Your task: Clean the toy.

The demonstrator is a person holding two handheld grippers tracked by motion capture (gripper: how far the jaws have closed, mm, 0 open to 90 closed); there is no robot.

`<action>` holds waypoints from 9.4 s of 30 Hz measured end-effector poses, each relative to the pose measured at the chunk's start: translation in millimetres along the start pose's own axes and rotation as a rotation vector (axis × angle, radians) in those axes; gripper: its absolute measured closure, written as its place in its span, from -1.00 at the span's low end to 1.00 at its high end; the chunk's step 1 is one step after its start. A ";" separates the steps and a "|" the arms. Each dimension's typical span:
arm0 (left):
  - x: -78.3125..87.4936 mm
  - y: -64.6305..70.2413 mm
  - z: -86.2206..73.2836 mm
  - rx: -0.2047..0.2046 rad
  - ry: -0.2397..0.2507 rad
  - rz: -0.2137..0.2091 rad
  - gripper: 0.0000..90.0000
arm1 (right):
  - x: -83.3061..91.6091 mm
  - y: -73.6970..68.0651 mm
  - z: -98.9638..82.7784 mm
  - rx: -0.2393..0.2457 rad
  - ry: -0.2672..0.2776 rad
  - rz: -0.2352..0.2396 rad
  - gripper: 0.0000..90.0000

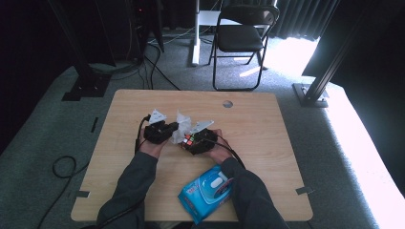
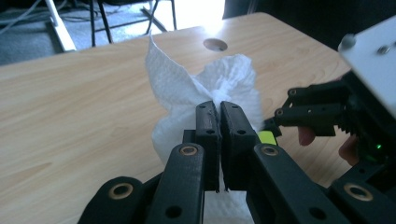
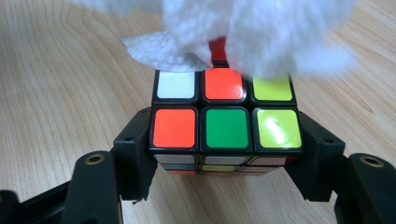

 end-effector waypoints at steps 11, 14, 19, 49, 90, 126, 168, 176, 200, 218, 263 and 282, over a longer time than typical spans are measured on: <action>-14.1 12.1 -13.6 -0.031 -0.054 -0.020 0.93 | 0.8 1.7 0.2 -0.021 0.008 -0.002 -0.24; -17.6 15.3 -16.6 -0.038 -0.066 -0.024 0.93 | 1.2 2.1 0.3 -0.022 0.010 -0.003 -0.24; -21.9 18.7 -19.4 -0.057 -0.081 -0.021 0.93 | 1.7 2.3 0.7 -0.024 0.016 -0.004 -0.24; -26.8 24.9 -22.9 -0.132 -0.093 0.052 0.85 | 2.4 0.8 1.2 -0.003 0.021 -0.017 -0.24; -38.0 45.8 -15.6 -0.147 -0.088 -0.039 0.92 | 4.5 -4.6 3.2 0.024 0.046 0.014 -0.24; -17.7 13.4 -23.9 -0.125 -0.079 0.036 0.91 | 4.6 -4.5 2.9 0.026 0.043 0.010 -0.24; 1.8 -1.3 -40.7 -0.123 -0.105 0.047 0.92 | 5.6 -2.7 3.2 0.013 0.052 0.005 -0.24; -1.2 -17.7 -48.6 -0.082 -0.127 0.084 0.92 | 5.4 -3.7 3.1 0.025 0.049 0.009 -0.24; 2.7 -56.3 -39.9 0.042 -0.118 0.202 0.92 | 5.5 -6.2 3.3 0.042 0.051 0.013 -0.24; -3.7 -39.2 -38.7 -0.036 -0.146 0.195 0.92 | 6.3 -5.3 3.6 0.040 0.056 0.007 -0.24; -13.2 -1.1 -31.4 -0.088 -0.146 0.048 0.91 | 5.4 -6.0 3.0 0.053 0.048 0.006 -0.24; -17.7 -4.4 -39.9 -0.074 -0.162 0.025 0.92 | 6.0 -7.5 3.1 0.066 0.050 0.004 -0.24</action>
Point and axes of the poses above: each handheld gripper's, and its own axes: x roughly backward along the jaws, z roughly out of its top, y roughly to its right, the point moved 8 cm from there along -x, roughly forward along the jaws
